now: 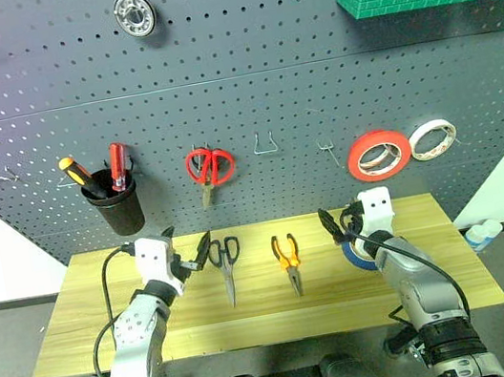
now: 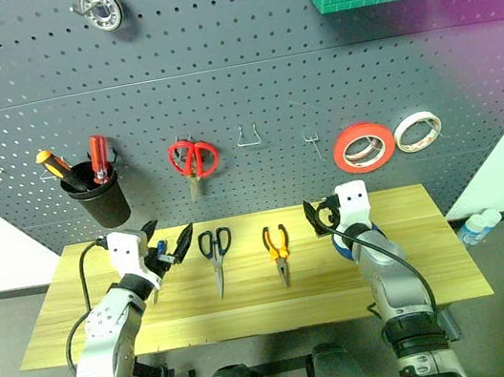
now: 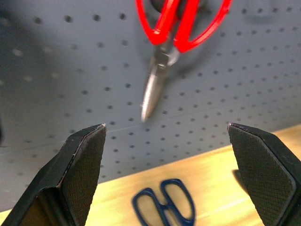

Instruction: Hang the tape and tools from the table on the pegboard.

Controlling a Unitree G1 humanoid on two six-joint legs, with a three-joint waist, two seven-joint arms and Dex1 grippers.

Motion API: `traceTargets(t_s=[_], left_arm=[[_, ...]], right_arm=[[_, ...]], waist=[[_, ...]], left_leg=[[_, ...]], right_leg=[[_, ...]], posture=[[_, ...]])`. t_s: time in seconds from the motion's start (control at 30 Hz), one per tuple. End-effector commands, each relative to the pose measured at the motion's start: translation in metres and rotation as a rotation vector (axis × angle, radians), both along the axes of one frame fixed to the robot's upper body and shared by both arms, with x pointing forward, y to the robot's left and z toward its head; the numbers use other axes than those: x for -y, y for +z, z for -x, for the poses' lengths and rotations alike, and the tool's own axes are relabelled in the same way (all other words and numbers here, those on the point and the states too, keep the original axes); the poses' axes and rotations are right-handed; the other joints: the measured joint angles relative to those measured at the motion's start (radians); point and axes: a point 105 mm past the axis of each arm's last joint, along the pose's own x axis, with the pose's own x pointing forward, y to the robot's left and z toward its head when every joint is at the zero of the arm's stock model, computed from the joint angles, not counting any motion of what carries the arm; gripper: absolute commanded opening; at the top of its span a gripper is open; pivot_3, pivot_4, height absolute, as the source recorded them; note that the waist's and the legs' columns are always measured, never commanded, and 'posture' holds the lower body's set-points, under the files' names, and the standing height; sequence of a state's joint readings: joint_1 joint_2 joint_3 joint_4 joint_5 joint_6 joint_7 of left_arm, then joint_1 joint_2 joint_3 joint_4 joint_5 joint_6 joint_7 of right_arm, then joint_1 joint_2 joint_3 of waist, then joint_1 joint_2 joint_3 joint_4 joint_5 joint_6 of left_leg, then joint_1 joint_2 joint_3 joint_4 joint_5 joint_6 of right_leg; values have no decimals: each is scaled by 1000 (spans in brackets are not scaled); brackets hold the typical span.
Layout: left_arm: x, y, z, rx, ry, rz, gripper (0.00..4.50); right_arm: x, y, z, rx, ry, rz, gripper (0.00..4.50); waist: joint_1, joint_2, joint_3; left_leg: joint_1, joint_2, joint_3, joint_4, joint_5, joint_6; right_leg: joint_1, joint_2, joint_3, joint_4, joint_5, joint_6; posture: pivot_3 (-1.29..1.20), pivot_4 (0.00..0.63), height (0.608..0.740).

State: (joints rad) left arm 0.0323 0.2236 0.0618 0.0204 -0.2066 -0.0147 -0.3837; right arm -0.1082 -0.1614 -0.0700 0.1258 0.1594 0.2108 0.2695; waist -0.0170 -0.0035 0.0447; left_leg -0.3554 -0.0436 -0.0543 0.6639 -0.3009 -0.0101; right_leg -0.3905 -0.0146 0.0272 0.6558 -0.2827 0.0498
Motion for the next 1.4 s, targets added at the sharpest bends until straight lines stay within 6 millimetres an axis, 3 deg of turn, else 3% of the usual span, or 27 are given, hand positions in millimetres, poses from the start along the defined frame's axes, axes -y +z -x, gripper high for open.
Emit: traceTargets(t_s=[0.03,0.27,0.4,0.73,0.8,0.87,0.97,1.13,1.4], left_arm=[[0,9,-2,50,22,-14,4320],[4,6,4,25,18,20,4320],[4,-5,17,-38,-30,39,4320],[-23,4,27,1,102,68,4320],[-28,5,26,3,136,87,4320],[-31,4,26,26,158,-16,4320],[-22,-3,29,-31,72,-4,4320],[1,-1,48,-109,-180,170,4320],[-10,23,65,-120,-456,303,4320]], right_arm=[[-1,14,-5,55,5,11,4500],[6,13,-3,56,14,43,4500],[15,17,4,81,52,51,4500],[20,29,39,134,191,-36,4500],[25,29,43,151,177,-4,4500],[31,22,47,135,179,74,4500],[35,15,55,70,258,3,4500],[58,22,55,94,286,53,4500],[59,33,42,152,355,105,4500]], waist=[[0,0,0],[0,0,0],[0,0,0],[3,0,0],[1,1,0],[2,1,-1],[2,1,-1],[0,1,0],[-3,3,0]], left_leg=[[0,0,0,0,0,0],[0,0,0,0,0,0],[0,0,0,0,0,0],[1,1,0,0,0,0],[1,1,0,0,0,0],[1,1,0,1,0,0],[1,1,0,1,0,0],[1,1,0,1,0,0],[3,4,0,1,0,0]], right_leg=[[0,0,0,0,0,0],[0,0,0,0,0,0],[0,0,0,0,0,0],[1,1,0,0,0,0],[1,1,0,0,-1,2],[1,1,0,0,-1,2],[1,1,0,0,-1,2],[1,1,0,0,-1,0],[2,4,0,0,-3,-1]], posture=[[-59,0,730],[-58,0,730],[-61,0,730],[-60,0,730],[-67,0,730],[-71,0,730],[-72,0,730],[-75,0,730],[-71,0,730]])
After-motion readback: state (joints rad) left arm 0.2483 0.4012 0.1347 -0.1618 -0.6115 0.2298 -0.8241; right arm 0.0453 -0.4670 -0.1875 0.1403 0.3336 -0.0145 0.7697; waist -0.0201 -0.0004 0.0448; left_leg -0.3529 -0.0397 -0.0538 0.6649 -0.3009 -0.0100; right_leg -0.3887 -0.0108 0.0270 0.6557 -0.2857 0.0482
